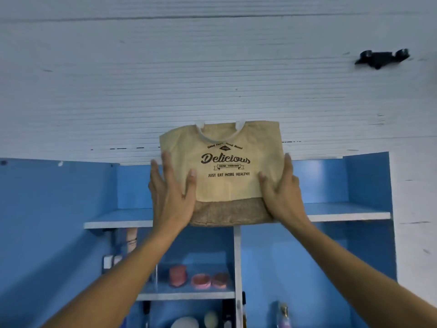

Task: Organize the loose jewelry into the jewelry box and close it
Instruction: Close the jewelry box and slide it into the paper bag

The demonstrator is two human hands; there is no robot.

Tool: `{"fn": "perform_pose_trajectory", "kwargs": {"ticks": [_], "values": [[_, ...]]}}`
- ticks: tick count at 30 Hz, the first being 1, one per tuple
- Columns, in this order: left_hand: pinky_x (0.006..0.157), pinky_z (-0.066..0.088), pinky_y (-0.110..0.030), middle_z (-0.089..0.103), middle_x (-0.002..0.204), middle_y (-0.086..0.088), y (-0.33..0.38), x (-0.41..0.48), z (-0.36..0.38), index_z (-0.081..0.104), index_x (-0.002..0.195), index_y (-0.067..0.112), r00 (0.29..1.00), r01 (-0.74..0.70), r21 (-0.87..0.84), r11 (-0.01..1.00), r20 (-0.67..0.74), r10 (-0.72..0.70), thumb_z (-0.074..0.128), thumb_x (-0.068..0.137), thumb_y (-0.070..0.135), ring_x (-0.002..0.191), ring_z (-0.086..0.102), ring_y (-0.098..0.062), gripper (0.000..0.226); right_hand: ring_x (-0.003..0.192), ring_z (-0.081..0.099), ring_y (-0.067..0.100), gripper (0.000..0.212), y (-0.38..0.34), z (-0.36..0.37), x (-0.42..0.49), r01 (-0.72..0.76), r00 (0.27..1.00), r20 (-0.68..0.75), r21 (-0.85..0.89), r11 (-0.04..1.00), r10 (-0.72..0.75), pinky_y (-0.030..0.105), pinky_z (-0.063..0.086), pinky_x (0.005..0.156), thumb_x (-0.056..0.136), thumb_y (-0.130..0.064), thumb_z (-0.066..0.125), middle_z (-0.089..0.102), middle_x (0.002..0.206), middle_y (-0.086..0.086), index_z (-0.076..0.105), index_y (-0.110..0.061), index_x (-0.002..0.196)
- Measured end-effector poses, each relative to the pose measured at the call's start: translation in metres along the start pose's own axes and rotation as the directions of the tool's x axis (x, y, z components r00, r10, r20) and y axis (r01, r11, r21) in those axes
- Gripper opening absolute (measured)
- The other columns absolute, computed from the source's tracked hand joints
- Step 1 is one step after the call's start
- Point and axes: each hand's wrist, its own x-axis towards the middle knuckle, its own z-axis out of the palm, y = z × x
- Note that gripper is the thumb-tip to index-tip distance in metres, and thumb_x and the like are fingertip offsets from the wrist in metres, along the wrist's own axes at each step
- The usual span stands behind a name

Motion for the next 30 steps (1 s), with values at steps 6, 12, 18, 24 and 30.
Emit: {"fn": "perform_pose_trajectory", "kwargs": {"ticks": [6,12,18,24,30], "values": [[0.118,0.013,-0.053,-0.014,0.167,-0.007,-0.019,-0.02,0.01,-0.004,0.157,0.044,0.974,-0.18,0.156,0.971,0.164,0.154,0.034,0.083,0.085,0.154,-0.006,-0.032,0.093,0.133,0.044,0.039,0.087,0.015,0.016,-0.02,0.172,0.985,0.06,-0.174,0.97,-0.164,0.051,0.045,0.105,0.083,-0.074,0.055,0.018,0.155,0.017,0.012,-0.044,0.152],[0.122,0.008,-0.052,-0.023,0.166,-0.004,-0.018,0.015,0.02,-0.002,0.16,0.036,0.964,-0.161,0.196,0.967,0.24,0.112,0.045,0.094,0.066,0.154,-0.011,-0.031,0.086,0.124,0.049,0.048,0.084,0.013,0.024,0.01,0.113,0.992,0.083,-0.234,0.966,-0.096,0.052,0.041,0.104,0.088,-0.069,0.051,0.015,0.155,0.024,0.012,-0.035,0.154],[0.123,0.009,-0.054,-0.024,0.166,-0.005,-0.023,0.018,0.023,0.002,0.161,0.034,0.948,-0.187,0.287,0.94,0.304,0.097,0.036,0.096,0.067,0.154,-0.008,-0.035,0.081,0.12,0.051,0.052,0.078,0.016,0.023,0.01,0.069,0.989,0.144,-0.352,0.933,-0.019,0.055,0.041,0.102,0.091,-0.074,0.038,0.013,0.157,0.024,0.008,-0.039,0.155],[0.12,0.008,-0.061,-0.028,0.164,-0.008,-0.023,0.007,0.02,-0.004,0.16,0.035,0.934,-0.189,0.446,0.875,0.356,0.021,0.027,0.091,0.076,0.153,-0.011,-0.038,0.086,0.115,0.053,0.055,0.073,0.016,0.015,0.001,0.078,0.98,0.2,-0.442,0.894,0.014,0.058,0.042,0.098,0.092,-0.075,0.034,0.015,0.156,0.025,0.009,-0.042,0.152],[0.12,0.005,-0.063,-0.03,0.163,-0.01,-0.014,0.004,0.008,-0.003,0.159,0.038,0.933,-0.159,0.404,0.901,0.359,0.003,0.028,0.09,0.078,0.152,-0.014,-0.04,0.086,0.118,0.052,0.05,0.066,0.013,0.005,-0.007,0.053,0.976,0.213,-0.431,0.901,0.045,0.055,0.042,0.097,0.096,-0.069,0.032,0.028,0.147,0.023,0.013,-0.04,0.152]]}}
